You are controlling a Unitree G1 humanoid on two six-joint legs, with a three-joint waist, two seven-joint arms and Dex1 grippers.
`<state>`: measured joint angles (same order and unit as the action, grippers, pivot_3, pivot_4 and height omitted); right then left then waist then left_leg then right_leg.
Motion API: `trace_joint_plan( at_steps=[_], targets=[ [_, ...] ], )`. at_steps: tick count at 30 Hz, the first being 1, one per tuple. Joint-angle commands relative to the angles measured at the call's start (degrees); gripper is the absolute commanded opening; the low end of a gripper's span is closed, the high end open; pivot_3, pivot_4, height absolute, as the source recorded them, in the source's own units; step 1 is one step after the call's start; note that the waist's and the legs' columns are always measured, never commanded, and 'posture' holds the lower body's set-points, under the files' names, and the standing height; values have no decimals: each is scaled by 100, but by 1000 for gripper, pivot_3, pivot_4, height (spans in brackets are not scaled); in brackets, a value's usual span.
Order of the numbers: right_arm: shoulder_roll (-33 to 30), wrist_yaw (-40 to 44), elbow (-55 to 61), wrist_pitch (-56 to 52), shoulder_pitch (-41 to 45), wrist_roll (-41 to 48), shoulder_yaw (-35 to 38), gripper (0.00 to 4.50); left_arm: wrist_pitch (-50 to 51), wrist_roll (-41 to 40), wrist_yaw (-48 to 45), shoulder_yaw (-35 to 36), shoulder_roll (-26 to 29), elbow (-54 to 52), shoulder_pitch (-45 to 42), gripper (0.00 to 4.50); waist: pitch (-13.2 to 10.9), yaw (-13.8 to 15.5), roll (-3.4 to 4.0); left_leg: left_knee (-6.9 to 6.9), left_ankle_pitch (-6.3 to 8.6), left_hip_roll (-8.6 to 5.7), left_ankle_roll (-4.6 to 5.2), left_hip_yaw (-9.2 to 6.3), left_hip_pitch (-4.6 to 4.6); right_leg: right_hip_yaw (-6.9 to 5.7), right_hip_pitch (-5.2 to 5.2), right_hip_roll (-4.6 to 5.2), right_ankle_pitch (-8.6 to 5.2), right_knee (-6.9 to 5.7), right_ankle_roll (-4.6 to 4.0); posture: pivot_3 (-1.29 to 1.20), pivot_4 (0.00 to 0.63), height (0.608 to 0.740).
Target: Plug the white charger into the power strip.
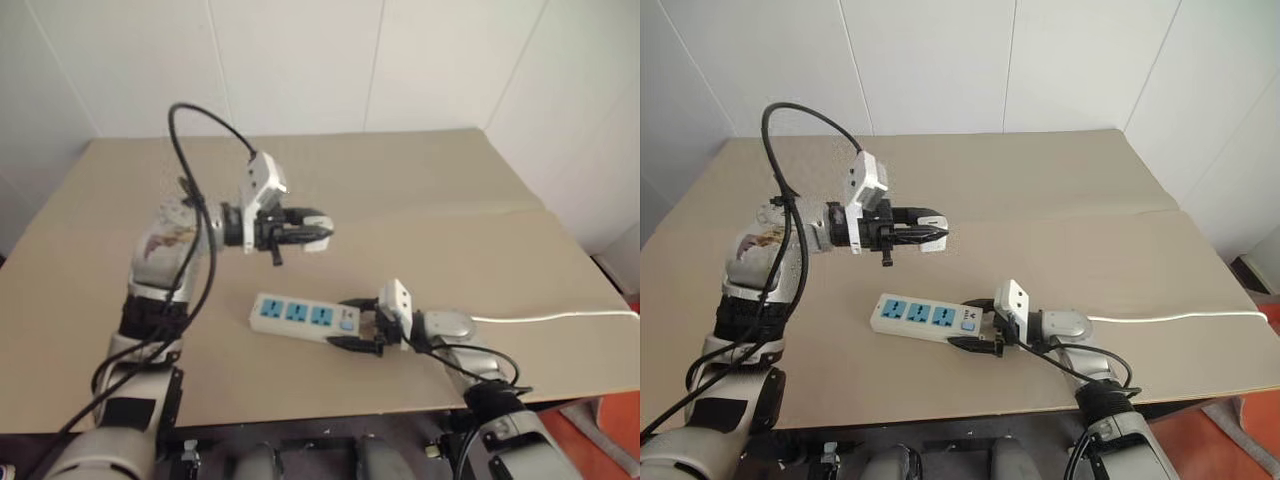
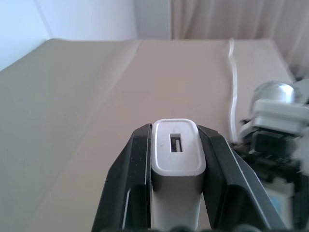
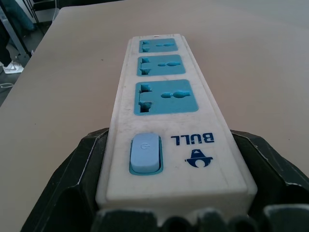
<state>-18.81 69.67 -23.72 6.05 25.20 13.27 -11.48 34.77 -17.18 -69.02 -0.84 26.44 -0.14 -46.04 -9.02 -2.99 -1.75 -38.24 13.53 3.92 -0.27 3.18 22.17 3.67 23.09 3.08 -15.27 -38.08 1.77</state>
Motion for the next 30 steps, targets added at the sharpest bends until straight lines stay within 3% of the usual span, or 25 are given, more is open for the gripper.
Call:
trace_joint_plan(
  at_steps=[1,7,9,17,30],
  targets=[
    [14,59,-375,32,54,-301,-246,3416,-625,-270,-46,-117,-105,-616,445,1031,1,-24,1,1,0,0,0,1,-6,2,-5,0,0,2,0,0,150,740],
    [58,134,-666,140,248,-357,-260,3416,-1846,-433,546,-86,-1018,-651,1275,1031,2,-36,-1,-2,0,-1,0,2,-22,5,-25,1,2,3,0,0,150,740],
    [76,163,-693,153,275,-364,-287,3416,-2178,-622,200,-117,-1074,-511,1472,1031,2,-66,-1,-2,0,-1,0,1,-24,6,-27,0,3,3,0,0,150,740],
    [96,181,-656,144,224,-377,-327,3416,-2185,-863,-756,-477,-434,-254,1620,1031,2,-98,-1,1,1,-1,-1,-1,-35,8,-38,-4,3,10,1,0,150,740],
    [106,207,-539,51,157,-351,-344,3416,-2991,-715,-1423,-687,-215,701,1537,1031,2,-101,-1,7,1,0,0,-1,-42,8,-42,-6,2,14,1,0,150,740]
  ],
)
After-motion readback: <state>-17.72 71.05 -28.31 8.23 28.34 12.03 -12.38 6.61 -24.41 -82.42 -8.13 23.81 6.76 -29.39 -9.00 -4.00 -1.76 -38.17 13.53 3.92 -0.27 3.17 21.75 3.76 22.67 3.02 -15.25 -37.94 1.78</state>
